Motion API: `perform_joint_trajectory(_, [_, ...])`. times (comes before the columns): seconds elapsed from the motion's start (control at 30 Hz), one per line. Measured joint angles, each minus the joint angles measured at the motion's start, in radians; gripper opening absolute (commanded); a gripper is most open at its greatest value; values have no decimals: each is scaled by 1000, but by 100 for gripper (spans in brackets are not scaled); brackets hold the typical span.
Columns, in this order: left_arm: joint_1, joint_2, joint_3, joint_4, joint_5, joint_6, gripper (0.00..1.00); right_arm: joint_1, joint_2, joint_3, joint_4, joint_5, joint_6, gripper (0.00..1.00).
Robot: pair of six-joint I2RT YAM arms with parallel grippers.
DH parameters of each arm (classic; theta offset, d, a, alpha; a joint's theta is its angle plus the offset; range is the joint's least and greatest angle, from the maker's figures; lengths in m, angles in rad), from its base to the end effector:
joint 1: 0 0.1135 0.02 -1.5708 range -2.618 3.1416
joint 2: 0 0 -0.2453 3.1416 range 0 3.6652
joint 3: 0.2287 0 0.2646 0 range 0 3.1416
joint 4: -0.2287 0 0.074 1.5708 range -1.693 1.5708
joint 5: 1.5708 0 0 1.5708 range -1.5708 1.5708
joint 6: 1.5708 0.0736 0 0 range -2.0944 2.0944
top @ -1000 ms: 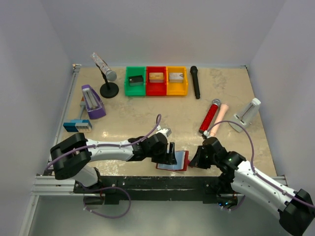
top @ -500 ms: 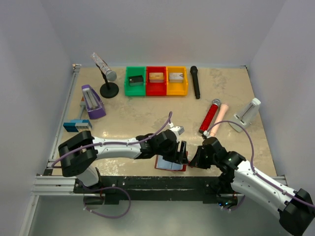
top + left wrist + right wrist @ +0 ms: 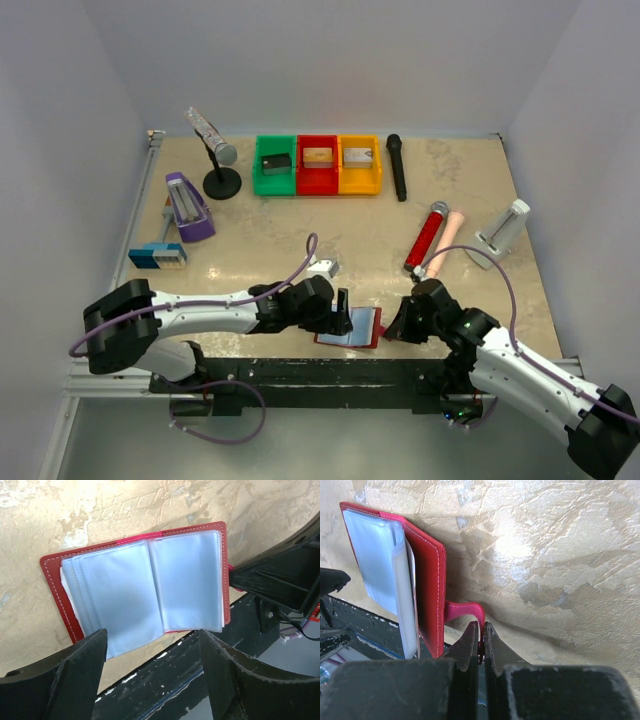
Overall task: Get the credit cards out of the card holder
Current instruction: Remove the credit card from the card holder.
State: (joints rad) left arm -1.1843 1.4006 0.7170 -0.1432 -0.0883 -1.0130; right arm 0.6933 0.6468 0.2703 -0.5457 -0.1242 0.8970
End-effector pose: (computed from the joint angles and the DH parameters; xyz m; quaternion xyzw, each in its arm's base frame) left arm 0.1251 -0.2902 0.1306 0.0636 0.9287 -0.3047 0.2018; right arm 0.1286 0.1187 0.1052 0.0765 0.9432 0.2683 0.1807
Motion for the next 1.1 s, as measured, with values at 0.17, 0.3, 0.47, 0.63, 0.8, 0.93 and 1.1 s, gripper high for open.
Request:
perform_joint_trajectory(0.17, [0, 4, -1, -19, -24, -3, 78, 0, -2, 0, 0, 0, 0, 0])
perform_joint_trajectory(0.3, [0, 16, -1, -24, -24, -7, 78, 0, -6, 0, 0, 0, 0, 0])
perform_joint_trajectory(0.47, [0, 45, -1, -26, -24, -9, 78, 0, -6, 0, 0, 0, 0, 0])
perform_joint_trajectory(0.63, [0, 56, -1, -30, -23, -9, 78, 0, -6, 0, 0, 0, 0, 0])
perform_joint_trajectory(0.8, [0, 66, -1, -25, -15, -8, 77, 0, -6, 0, 0, -1, 0, 0])
perform_joint_trajectory(0.93, [0, 78, 1, -10, -1, -8, 76, 0, -5, 0, 0, -1, 0, 0])
perform_joint_trajectory(1.1, [0, 94, 1, 27, 28, -5, 76, 0, -1, 0, 0, -1, 0, 0])
